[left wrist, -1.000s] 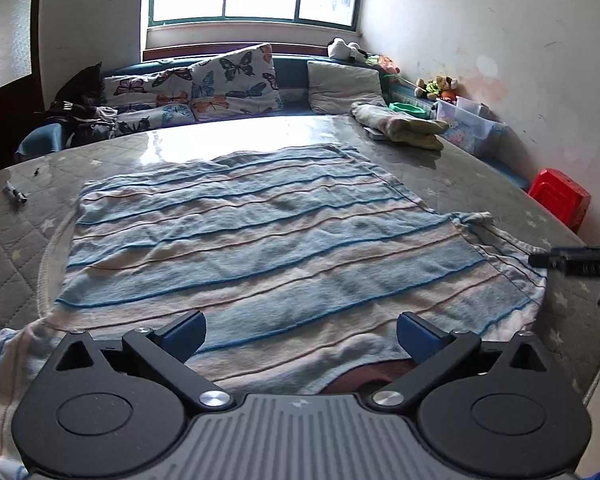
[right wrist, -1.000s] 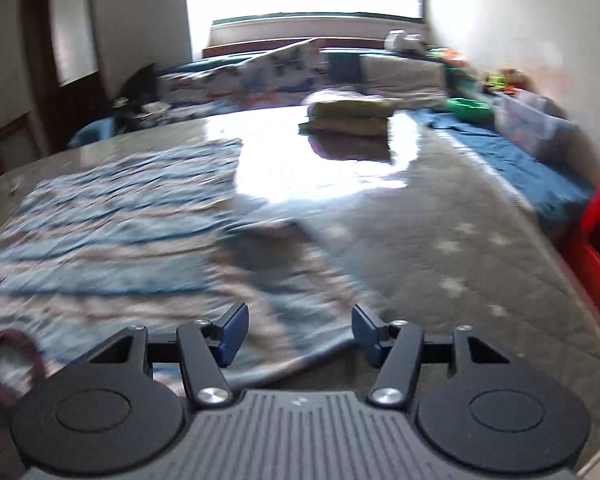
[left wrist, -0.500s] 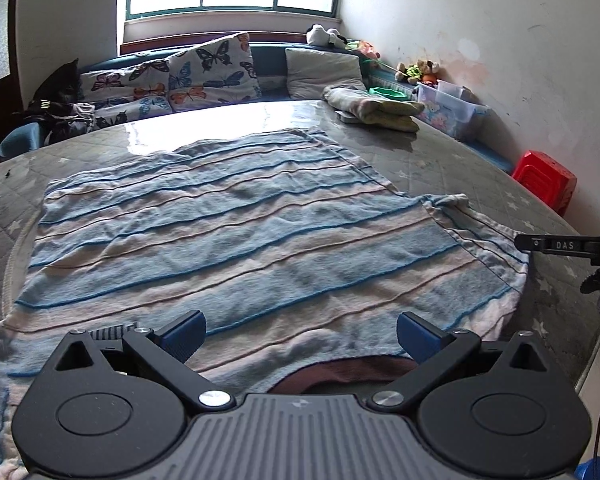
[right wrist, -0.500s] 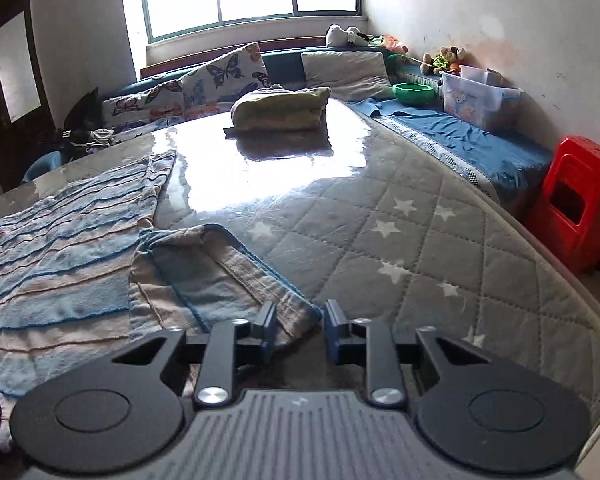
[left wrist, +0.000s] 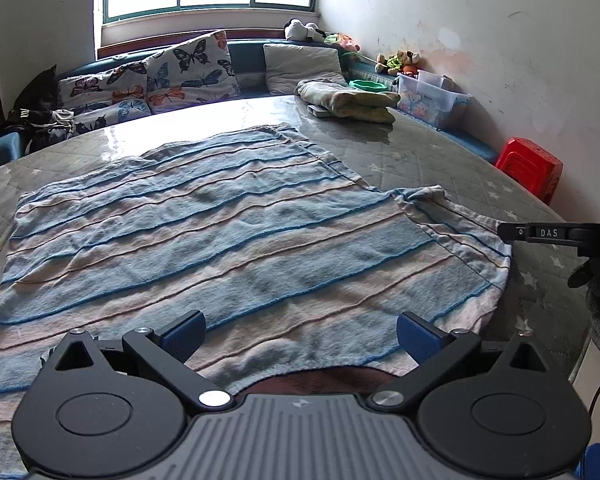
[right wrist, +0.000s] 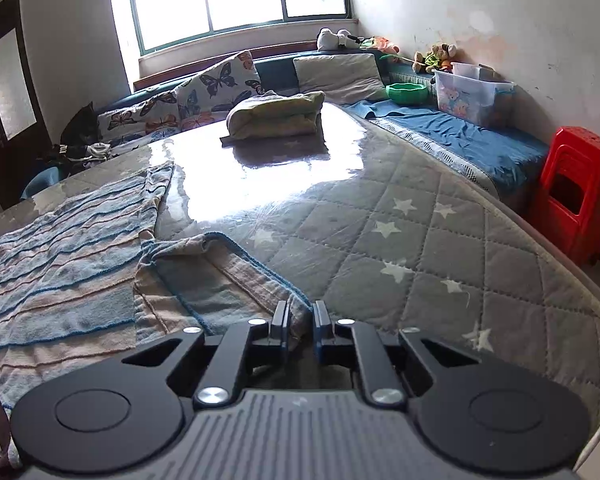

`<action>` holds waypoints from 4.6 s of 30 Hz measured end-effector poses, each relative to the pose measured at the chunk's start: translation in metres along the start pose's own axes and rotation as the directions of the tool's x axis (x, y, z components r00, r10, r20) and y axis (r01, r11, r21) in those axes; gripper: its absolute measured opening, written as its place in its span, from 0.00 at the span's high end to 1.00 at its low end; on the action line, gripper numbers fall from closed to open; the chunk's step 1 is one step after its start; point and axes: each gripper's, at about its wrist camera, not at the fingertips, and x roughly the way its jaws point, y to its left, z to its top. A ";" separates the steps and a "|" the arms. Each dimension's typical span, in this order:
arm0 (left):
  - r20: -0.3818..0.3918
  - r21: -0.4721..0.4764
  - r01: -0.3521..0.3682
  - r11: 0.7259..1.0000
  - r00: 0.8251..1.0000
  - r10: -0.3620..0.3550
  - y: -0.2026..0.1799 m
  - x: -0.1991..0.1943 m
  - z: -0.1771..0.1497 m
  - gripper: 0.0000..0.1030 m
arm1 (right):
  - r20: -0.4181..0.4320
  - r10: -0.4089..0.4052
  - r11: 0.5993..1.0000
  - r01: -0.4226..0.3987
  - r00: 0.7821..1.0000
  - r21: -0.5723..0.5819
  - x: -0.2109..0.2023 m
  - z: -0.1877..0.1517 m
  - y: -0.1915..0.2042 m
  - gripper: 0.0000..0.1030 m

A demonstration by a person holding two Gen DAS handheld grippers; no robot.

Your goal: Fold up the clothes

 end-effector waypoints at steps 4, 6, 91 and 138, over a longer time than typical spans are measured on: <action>-0.006 0.000 0.001 1.000 1.000 -0.001 -0.002 0.002 -0.001 0.00 | 0.007 0.002 1.000 -0.002 1.000 -0.001 -0.003 0.002 0.000 0.91; -0.009 -0.002 0.004 1.000 1.000 -0.004 -0.002 0.003 -0.002 0.00 | 0.016 0.003 1.000 -0.003 1.000 -0.002 -0.006 0.003 0.001 0.95; -0.043 -0.037 -0.007 0.999 0.999 0.005 -0.002 0.031 0.011 0.00 | -0.165 0.296 0.874 -0.337 0.941 -0.351 0.029 0.038 0.128 0.79; 0.015 -0.491 -0.500 0.713 0.814 0.581 0.156 -0.152 -0.102 0.01 | -0.181 0.339 0.806 -0.384 0.923 -0.451 -0.017 -0.006 0.148 0.68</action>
